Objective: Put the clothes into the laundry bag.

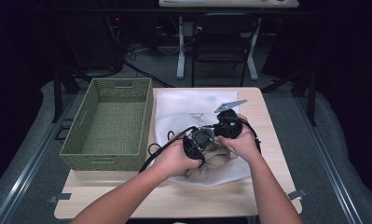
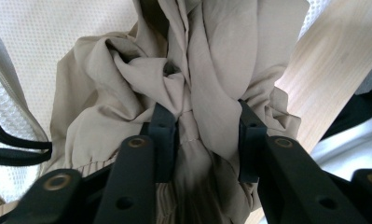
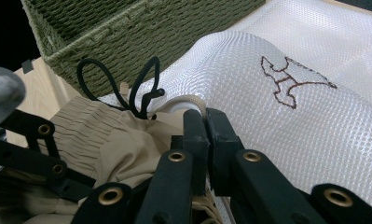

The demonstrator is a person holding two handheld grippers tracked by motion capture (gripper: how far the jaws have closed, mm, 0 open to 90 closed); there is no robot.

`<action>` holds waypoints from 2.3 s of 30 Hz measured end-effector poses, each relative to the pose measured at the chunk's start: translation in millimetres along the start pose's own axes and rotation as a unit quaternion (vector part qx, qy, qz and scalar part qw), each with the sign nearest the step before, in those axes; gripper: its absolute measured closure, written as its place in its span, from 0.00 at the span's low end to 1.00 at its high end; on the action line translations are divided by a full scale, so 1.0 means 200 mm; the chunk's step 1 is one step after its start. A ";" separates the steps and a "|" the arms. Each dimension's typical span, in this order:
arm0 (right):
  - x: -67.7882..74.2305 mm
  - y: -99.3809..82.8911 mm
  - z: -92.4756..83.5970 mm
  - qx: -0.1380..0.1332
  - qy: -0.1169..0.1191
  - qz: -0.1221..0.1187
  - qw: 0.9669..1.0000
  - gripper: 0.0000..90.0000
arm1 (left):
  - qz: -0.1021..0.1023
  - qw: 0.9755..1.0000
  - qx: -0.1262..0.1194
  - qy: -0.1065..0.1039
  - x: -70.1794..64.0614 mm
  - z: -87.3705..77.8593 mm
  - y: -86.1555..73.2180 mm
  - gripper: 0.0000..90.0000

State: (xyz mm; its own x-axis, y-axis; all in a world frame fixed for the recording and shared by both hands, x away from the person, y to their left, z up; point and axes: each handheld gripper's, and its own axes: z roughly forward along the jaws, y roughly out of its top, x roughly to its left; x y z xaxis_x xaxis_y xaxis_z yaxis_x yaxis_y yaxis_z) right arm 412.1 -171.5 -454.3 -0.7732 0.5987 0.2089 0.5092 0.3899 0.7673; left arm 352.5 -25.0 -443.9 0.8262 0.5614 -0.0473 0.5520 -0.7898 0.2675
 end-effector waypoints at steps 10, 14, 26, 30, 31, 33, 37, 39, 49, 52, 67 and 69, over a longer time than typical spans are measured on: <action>-0.02 -0.01 0.00 0.000 -0.003 0.005 1.000 0.98 | 0.009 1.000 -0.027 0.000 0.01 0.06 -0.04 0.58; -0.02 -0.01 0.00 0.000 -0.003 0.005 1.000 0.98 | 0.007 0.999 -0.034 -0.006 0.01 0.09 -0.06 0.57; -0.01 -0.02 0.01 0.003 -0.002 0.002 1.000 0.98 | 0.006 0.995 -0.093 -0.026 -0.01 0.19 -0.18 0.63; 0.00 -0.02 0.01 0.006 -0.002 0.001 1.000 0.98 | -0.002 0.993 -0.115 -0.028 -0.01 0.18 -0.21 0.68; 0.00 -0.02 0.01 0.007 -0.003 0.000 1.000 0.98 | -0.009 0.992 -0.124 -0.029 -0.01 0.19 -0.21 0.68; 0.01 -0.02 0.01 0.008 -0.001 -0.002 1.000 0.98 | -0.012 0.991 -0.133 -0.028 0.00 0.19 -0.21 0.69; 0.02 -0.02 0.00 0.008 0.000 -0.003 1.000 0.98 | -0.013 0.990 -0.141 -0.022 -0.01 0.19 -0.21 0.70; 0.02 -0.02 0.00 0.006 0.003 -0.002 1.000 0.98 | -0.005 0.990 -0.138 -0.014 -0.01 0.18 -0.20 0.71; 0.06 -0.01 -0.03 -0.002 0.007 -0.012 1.000 0.98 | -0.024 0.985 -0.169 0.022 -0.01 0.20 -0.15 0.69; 0.05 -0.01 -0.03 -0.001 0.002 -0.012 1.000 0.98 | -0.022 0.986 -0.163 0.020 -0.01 0.22 -0.15 0.56; 0.02 -0.02 -0.03 -0.003 -0.005 -0.002 1.000 0.98 | -0.014 0.983 -0.184 0.016 -0.04 0.11 -0.20 0.31; 0.02 -0.02 -0.03 -0.003 -0.005 -0.004 1.000 0.98 | -0.012 0.981 -0.192 0.019 -0.04 0.08 -0.23 0.31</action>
State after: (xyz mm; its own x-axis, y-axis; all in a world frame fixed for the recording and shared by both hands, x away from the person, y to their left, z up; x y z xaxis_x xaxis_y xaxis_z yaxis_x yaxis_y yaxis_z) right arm 404.7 -175.6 -453.2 -0.7736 0.6027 0.1957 0.4998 0.3904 0.7732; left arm 322.2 2.6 -472.1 0.8052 0.5925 -0.0244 0.4814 -0.6290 0.6104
